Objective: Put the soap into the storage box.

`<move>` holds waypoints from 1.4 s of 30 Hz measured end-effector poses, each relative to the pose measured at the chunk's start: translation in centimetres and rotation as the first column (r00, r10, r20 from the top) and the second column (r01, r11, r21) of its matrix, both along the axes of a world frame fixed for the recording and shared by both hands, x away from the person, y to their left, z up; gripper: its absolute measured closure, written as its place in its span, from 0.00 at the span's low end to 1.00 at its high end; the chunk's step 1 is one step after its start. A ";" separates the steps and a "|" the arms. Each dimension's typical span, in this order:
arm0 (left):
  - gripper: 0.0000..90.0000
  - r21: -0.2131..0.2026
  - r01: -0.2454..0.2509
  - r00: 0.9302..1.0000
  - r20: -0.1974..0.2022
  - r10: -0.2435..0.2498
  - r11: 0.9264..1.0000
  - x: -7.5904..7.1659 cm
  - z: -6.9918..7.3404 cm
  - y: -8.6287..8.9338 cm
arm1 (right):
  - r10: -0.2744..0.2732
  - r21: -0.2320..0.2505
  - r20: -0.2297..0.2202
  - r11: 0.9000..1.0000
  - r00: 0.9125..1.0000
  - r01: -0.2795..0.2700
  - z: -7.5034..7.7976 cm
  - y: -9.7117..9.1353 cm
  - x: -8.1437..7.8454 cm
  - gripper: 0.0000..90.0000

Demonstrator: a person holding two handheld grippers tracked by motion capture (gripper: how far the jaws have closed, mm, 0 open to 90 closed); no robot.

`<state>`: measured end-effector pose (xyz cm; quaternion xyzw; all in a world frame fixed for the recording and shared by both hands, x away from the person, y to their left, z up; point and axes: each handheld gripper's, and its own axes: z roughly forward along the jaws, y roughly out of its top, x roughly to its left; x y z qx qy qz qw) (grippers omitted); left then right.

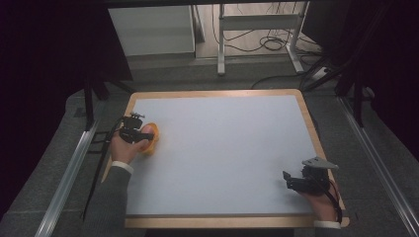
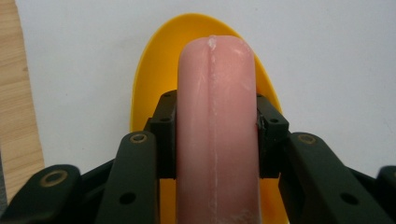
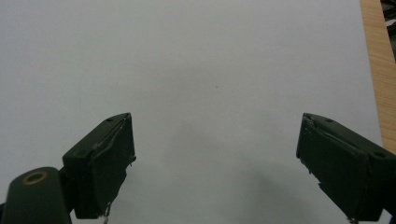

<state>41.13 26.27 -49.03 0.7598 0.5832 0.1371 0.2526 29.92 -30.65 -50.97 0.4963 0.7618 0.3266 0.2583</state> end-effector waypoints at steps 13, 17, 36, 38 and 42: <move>0.40 -0.030 0.007 0.992 0.123 -0.003 1.000 -1.2 1.9 0.3 | 0.001 -0.002 -0.001 1.000 1.000 -0.001 -0.1 0.0 0.0 0.12; 0.33 -0.035 0.018 0.988 0.153 -0.013 0.999 -1.9 3.0 0.5 | 0.001 -0.003 0.002 1.000 1.000 -0.001 -0.1 0.1 0.0 0.12; 0.32 -0.153 0.199 0.950 0.271 -0.152 0.968 -8.7 2.8 -1.7 | 0.006 -0.005 0.034 1.000 0.999 -0.006 0.3 0.4 -0.2 0.12; 0.34 -0.170 0.216 0.942 0.296 -0.159 0.962 -9.6 2.2 -2.1 | 0.009 -0.002 0.036 1.000 0.999 -0.009 0.3 0.5 -0.3 0.12; 0.34 -0.170 0.245 0.944 0.268 -0.194 0.955 -10.8 0.8 -2.8 | 0.017 -0.005 0.035 1.000 0.999 -0.017 0.3 0.7 -0.3 0.12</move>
